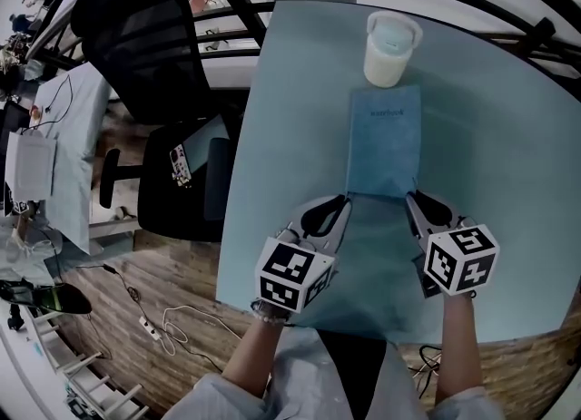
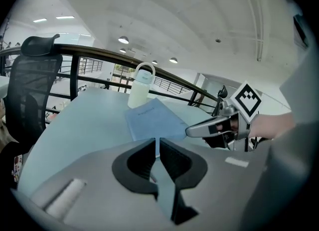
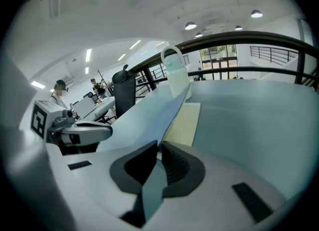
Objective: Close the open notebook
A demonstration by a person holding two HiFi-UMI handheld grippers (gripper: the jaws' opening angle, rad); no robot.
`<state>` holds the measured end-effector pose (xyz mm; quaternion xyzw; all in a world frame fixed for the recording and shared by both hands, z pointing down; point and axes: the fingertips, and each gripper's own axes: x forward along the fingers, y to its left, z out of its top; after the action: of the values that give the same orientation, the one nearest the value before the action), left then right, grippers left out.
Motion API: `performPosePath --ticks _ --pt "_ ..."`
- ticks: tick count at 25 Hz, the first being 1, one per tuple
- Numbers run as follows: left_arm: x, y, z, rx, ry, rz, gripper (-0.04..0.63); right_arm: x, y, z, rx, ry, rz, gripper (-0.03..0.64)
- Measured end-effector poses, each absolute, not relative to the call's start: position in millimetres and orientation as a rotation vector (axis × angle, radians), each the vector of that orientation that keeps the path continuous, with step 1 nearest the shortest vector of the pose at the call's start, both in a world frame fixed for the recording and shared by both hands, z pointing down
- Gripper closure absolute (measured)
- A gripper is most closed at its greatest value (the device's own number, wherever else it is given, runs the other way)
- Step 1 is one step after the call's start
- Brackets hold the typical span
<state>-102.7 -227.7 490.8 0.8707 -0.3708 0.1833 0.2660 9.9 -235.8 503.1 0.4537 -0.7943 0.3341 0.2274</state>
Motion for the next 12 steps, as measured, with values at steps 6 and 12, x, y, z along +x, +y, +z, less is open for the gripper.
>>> performPosePath --ticks 6,12 --pt "-107.9 -229.3 477.7 2.381 -1.004 0.458 0.576 22.6 -233.9 534.1 1.294 -2.076 0.97 0.591" --pt "-110.6 -231.2 469.5 2.404 -0.994 0.432 0.588 29.6 -235.5 554.4 1.352 -2.027 1.011 0.577"
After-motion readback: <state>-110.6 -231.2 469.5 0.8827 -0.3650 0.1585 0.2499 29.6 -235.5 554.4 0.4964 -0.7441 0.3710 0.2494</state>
